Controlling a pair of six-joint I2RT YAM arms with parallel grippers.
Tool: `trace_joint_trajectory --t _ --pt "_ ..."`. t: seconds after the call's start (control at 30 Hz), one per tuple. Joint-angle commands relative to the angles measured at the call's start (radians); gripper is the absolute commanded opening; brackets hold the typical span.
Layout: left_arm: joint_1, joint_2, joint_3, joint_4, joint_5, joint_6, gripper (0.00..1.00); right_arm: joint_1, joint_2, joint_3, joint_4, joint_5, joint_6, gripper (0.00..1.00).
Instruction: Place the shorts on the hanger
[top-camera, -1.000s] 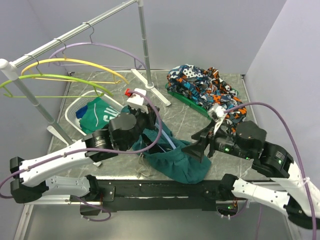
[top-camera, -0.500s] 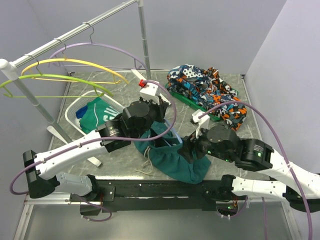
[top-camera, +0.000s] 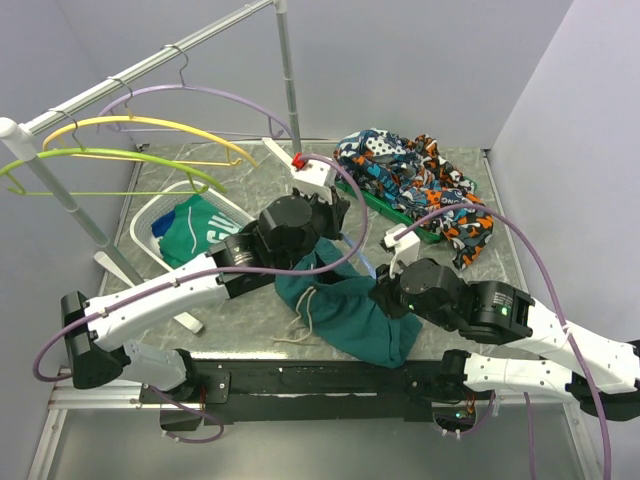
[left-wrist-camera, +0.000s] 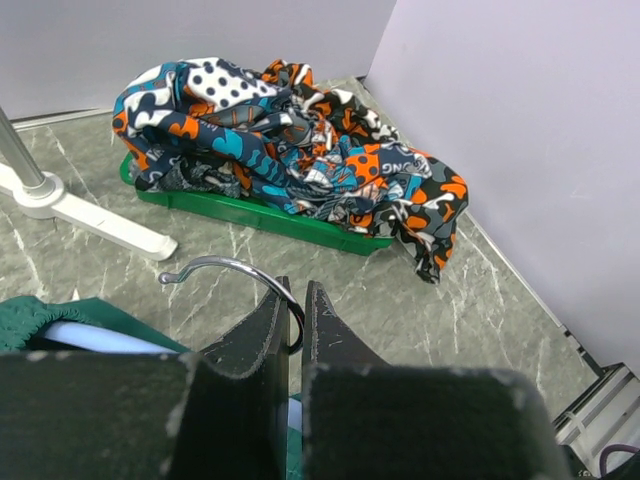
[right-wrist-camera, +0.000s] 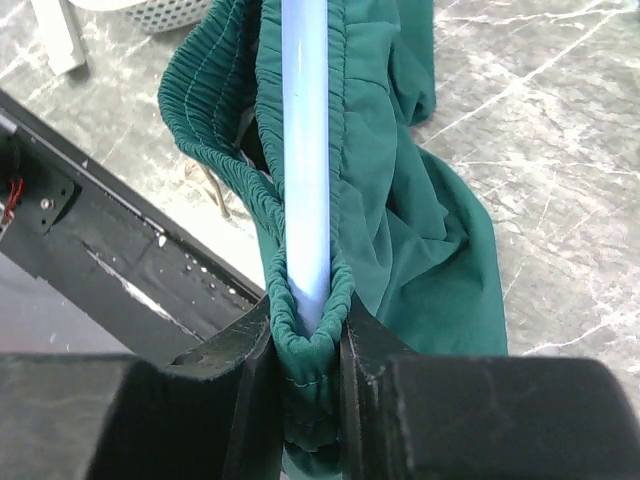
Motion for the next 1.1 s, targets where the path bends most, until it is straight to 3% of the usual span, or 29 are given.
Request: trace_joint_trajectory --t 0.0,0.07,0.2,0.27,0.37,0.53,0.57,0.67,0.93,1.0,1.07 --pt "0.002 0.01 0.1 0.093 0.039 -0.002 0.01 0.007 -0.017 0.014 0.027 0.116 0.03 0.0" --pt "0.002 0.023 0.113 0.087 0.037 -0.004 0.07 0.008 -0.021 0.03 0.014 0.131 0.036 0.0" --pt "0.004 0.034 0.144 0.075 0.046 -0.004 0.31 0.01 -0.026 0.056 -0.014 0.17 0.039 0.0" --pt "0.006 0.034 0.147 0.07 0.051 -0.001 0.38 0.008 -0.026 0.066 -0.026 0.193 0.042 0.0" --pt "0.009 0.03 0.152 0.067 0.054 -0.009 0.6 0.008 -0.027 0.066 -0.026 0.214 0.039 0.0" --pt "0.012 -0.001 0.153 0.036 0.072 -0.019 0.75 0.01 -0.047 0.063 0.001 0.252 0.031 0.0" --pt "0.012 -0.012 0.147 0.035 0.077 -0.022 0.84 0.007 -0.047 0.064 0.003 0.263 0.031 0.0" --pt "0.012 -0.072 0.103 0.029 0.098 -0.027 0.98 0.008 -0.047 0.067 0.026 0.294 0.022 0.0" --pt "0.012 -0.252 0.009 -0.037 0.085 -0.064 0.97 -0.018 0.008 0.148 0.141 0.377 -0.122 0.0" --pt "0.012 -0.3 -0.024 -0.045 0.072 -0.073 0.97 -0.091 0.036 0.171 0.188 0.348 -0.191 0.0" --pt "0.012 -0.329 -0.052 -0.057 0.069 -0.079 0.97 -0.174 0.065 0.207 0.223 0.225 -0.234 0.0"
